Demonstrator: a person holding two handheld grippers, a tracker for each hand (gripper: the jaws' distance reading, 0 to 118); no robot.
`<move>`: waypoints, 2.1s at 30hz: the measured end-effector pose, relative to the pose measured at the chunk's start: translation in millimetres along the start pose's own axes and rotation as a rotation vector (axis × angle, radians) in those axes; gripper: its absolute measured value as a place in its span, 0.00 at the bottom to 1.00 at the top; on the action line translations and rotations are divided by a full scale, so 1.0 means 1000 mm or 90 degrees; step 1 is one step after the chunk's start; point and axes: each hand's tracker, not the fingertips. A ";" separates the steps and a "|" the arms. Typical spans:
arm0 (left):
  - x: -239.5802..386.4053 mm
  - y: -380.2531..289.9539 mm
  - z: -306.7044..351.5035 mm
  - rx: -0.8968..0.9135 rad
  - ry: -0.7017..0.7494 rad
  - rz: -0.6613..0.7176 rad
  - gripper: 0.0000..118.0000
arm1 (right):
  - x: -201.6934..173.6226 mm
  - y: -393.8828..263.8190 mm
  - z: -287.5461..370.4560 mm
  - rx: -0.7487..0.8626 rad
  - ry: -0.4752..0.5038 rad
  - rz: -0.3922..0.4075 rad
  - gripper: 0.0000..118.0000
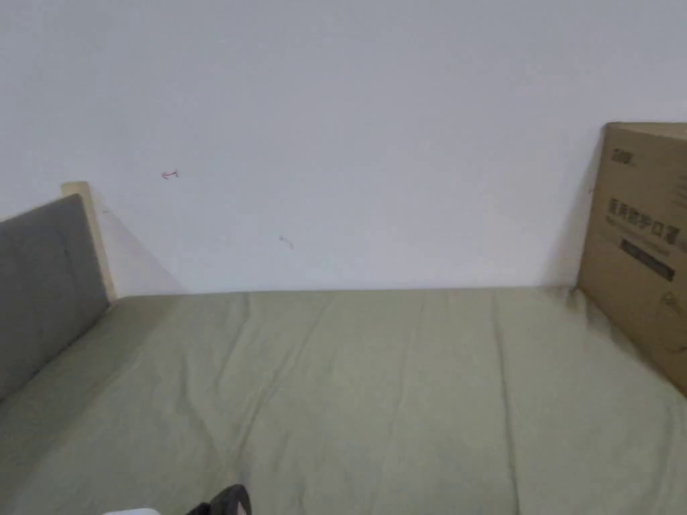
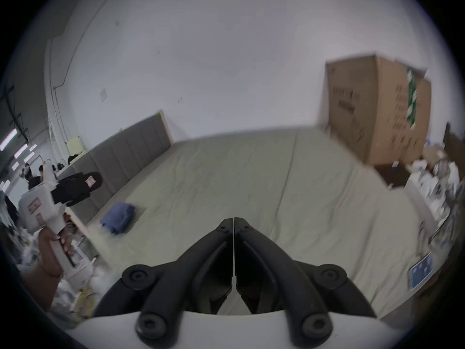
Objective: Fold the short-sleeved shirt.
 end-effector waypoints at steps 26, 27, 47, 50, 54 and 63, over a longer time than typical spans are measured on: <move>0.101 -0.020 0.050 0.153 0.069 -0.203 0.14 | 0.004 -0.020 0.054 0.308 -0.204 0.032 0.38; 0.100 -0.018 0.051 0.156 0.068 -0.199 0.24 | 0.004 -0.020 0.054 0.307 -0.204 0.032 0.59; 0.102 -0.012 0.064 0.132 0.058 -0.211 0.99 | -0.023 -0.022 0.055 0.291 -0.181 0.069 1.00; 0.101 -0.012 0.065 0.128 0.062 -0.200 0.99 | -0.025 -0.022 0.057 0.289 -0.178 0.069 1.00; 0.101 -0.013 0.067 0.127 0.059 -0.211 0.99 | -0.027 -0.022 0.059 0.286 -0.179 0.074 1.00; 0.100 -0.016 0.066 0.128 0.071 -0.211 0.99 | -0.029 -0.025 0.057 0.278 -0.183 0.076 1.00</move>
